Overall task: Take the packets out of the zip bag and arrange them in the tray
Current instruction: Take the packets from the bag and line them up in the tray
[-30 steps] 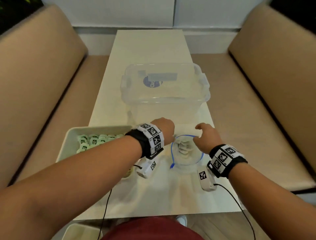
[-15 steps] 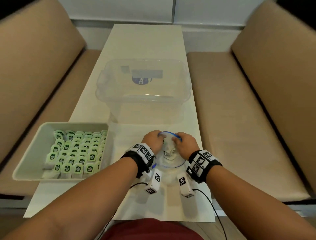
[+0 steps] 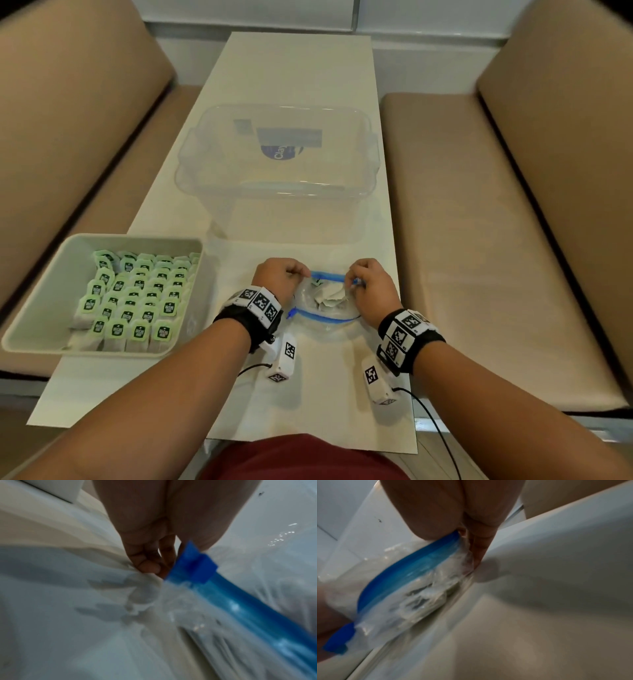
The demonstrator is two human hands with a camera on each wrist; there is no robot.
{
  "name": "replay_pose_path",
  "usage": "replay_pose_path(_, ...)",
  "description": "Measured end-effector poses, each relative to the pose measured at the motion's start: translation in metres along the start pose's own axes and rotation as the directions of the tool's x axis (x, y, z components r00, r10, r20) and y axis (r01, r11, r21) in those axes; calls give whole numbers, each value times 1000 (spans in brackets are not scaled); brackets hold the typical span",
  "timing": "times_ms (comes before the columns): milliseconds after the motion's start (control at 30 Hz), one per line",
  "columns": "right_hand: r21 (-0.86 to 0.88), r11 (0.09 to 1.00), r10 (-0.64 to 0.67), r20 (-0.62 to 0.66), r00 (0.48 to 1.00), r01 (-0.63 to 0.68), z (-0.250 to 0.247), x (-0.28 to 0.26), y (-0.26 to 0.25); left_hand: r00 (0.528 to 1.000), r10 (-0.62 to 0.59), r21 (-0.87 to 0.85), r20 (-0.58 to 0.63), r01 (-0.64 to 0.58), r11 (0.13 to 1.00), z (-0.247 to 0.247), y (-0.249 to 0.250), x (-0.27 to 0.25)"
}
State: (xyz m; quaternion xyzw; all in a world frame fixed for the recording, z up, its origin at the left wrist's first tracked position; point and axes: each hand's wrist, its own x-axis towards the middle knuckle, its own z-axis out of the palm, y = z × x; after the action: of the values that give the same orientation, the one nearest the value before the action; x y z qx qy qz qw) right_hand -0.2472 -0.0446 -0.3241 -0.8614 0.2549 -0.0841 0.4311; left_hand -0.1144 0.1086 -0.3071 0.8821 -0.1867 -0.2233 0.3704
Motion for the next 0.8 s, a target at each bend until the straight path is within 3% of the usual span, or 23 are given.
replay_pose_path(100,-48,999,-2,65,998,6,1,1,5,999,-7,123,53,0,992,-1,-2,1)
replay_pose_path(200,-80,996,-25,100,995,33,4,1,3,997,20,363,72,-45,931,0,2,1)
replay_pose_path(300,-96,995,-13,105,994,23,5,1,2,985,173,448,19,-163,879,-2,16,-9)
replay_pose_path(367,-95,995,-20,112,993,31,5,1,1,956,283,410,77,-290,865,-2,23,-16)
replay_pose_path(433,-90,995,-26,112,993,37,5,-1,0,939,270,514,213,-343,786,0,29,-20)
replay_pose_path(500,-81,996,-15,103,995,24,5,-1,1,942,203,659,268,-332,674,2,28,-20)
replay_pose_path(667,-97,994,-35,95,995,45,1,0,4,973,157,501,171,-223,836,-4,26,-20)
replay_pose_path(800,-104,989,-99,56,993,105,-6,-4,-3,968,238,293,80,-251,922,-12,29,-23)
